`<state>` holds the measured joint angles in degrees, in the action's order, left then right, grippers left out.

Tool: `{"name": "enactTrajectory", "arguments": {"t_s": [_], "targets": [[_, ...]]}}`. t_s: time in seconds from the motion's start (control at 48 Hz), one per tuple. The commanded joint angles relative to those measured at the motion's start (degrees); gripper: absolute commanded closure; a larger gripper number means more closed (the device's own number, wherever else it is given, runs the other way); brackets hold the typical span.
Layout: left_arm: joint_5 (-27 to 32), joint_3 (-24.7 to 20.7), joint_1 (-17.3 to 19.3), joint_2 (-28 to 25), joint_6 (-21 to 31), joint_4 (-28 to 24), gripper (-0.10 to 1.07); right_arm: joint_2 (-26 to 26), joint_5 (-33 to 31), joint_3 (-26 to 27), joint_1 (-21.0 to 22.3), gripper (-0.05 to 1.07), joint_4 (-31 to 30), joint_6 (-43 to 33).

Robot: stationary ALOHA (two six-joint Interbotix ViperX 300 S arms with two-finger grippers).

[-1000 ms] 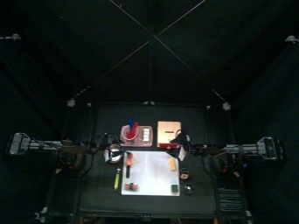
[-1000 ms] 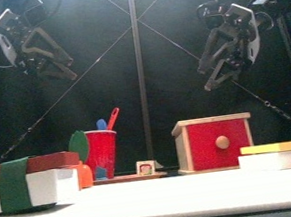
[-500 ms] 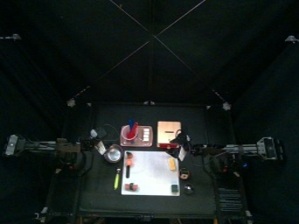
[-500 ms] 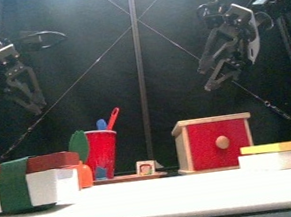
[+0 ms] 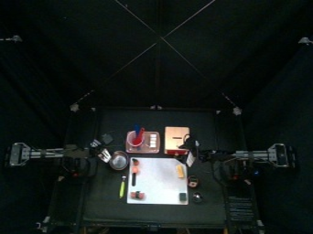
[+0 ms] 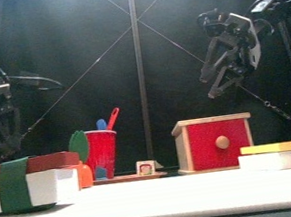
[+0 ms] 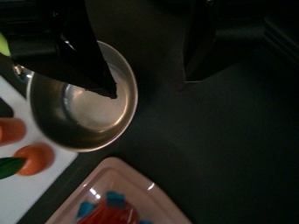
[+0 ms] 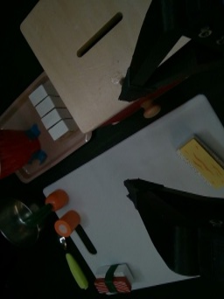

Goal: Put bowl onto cutting board

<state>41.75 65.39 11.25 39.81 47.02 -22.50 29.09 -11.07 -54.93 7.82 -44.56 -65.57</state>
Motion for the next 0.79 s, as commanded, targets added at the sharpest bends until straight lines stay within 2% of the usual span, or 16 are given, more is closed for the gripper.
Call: {"name": "enactTrajectory", "arguments": {"t_s": [0.0,0.188,0.417,0.583,0.771], "targets": [[-1.8,-0.3,0.4,-1.8,-0.4,1.4,0.07,0.2,0.4,0.4,0.3,0.03,0.1,0.1],[-7.0,0.3,0.4,-4.1,-1.6,3.0,0.07,-0.2,0.4,0.1,1.1,0.03,0.3,0.1],[-7.6,2.5,1.1,-7.3,-2.3,4.1,0.07,-0.3,0.4,-0.1,1.7,0.03,0.0,0.1],[-9.8,2.4,1.3,-8.5,-2.4,4.2,0.09,-0.7,0.4,-0.4,2.2,0.03,0.3,0.0],[-11.8,2.7,1.2,-8.5,-2.5,6.9,0.17,-1.0,0.4,-0.5,2.5,0.03,0.4,0.0]]}}
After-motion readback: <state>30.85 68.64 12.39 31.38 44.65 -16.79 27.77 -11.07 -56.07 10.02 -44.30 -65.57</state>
